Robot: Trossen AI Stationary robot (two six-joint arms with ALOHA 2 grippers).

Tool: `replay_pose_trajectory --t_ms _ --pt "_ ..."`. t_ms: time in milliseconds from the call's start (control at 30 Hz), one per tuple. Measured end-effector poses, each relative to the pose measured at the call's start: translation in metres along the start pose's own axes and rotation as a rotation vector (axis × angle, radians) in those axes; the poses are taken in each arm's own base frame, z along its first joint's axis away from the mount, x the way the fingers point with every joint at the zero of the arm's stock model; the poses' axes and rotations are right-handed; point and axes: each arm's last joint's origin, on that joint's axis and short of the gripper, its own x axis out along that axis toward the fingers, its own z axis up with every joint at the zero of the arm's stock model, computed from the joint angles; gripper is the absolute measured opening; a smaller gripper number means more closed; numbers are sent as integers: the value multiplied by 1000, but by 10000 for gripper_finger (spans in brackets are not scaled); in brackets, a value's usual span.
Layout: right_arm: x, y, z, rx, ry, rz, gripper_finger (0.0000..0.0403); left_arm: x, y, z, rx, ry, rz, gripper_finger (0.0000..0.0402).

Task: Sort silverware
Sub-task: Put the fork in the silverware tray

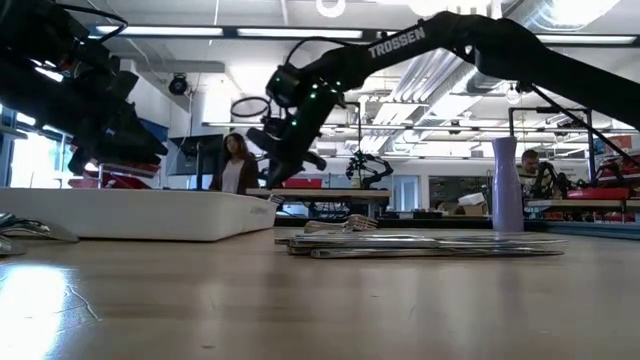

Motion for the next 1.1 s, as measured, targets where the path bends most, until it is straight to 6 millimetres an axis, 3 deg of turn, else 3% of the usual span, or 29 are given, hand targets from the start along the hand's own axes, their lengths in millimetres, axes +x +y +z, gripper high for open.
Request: replay_pose_trajectory --t_ms 300,567,767,933,1100 --pt "4 -9 5 62 -53 -29 6 0 0 0 2 0 3 97" --pt "9 -10 11 131 -129 0 105 0 0 0 0 -1 3 97" --pt "21 -15 2 149 -94 -73 168 0 0 0 -9 -2 1 97" --pt "21 -15 3 155 -99 -53 197 0 0 0 -8 -2 2 97" --pt "24 -24 5 211 -115 -67 187 0 0 0 -9 -2 2 97"
